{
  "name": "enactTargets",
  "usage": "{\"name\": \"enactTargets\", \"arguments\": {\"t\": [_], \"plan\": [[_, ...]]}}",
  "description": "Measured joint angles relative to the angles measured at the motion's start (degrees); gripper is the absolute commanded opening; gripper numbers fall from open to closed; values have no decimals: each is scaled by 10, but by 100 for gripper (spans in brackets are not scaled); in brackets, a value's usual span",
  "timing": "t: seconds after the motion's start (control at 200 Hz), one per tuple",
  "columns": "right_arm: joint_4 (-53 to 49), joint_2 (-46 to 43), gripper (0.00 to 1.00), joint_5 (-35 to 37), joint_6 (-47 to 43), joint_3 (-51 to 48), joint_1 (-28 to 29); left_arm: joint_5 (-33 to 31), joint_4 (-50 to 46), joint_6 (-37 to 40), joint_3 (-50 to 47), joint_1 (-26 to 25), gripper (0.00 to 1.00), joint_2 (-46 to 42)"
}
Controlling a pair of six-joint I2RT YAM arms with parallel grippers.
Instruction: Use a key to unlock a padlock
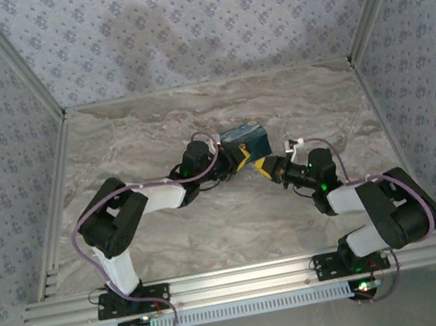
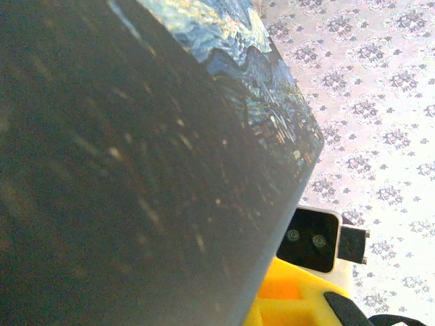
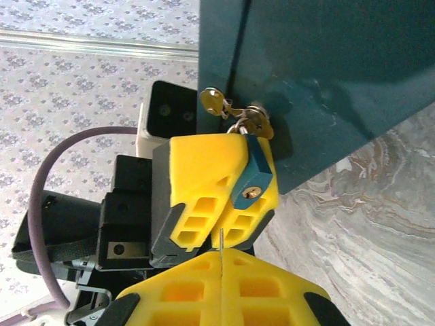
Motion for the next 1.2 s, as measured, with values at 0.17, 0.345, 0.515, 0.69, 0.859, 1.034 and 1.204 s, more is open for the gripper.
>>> {"name": "enactTargets", "arguments": {"t": [0.17, 0.345, 0.515, 0.69, 0.859, 1.034, 1.204], "plan": [[-10, 0, 0, 8, -2, 0, 0, 0, 0, 0, 0, 0, 1, 0], [-11, 4, 0, 15, -3, 0, 0, 0, 0, -2, -1, 0, 1, 0], [-10, 14, 0, 20, -3, 0, 0, 0, 4, -6, -4, 0, 1, 0], [-5, 25, 0, 24, -2, 5, 0, 0, 4, -6, -4, 0, 1, 0], [4, 25, 0, 24, -1, 6, 0, 0, 4, -7, -4, 0, 1, 0], [11, 26, 0, 24, -1, 6, 0, 0, 9, -9, -7, 0, 1, 0], [12, 29, 0, 27, -1, 7, 0, 0, 14, -10, -7, 0, 1, 0]]}}
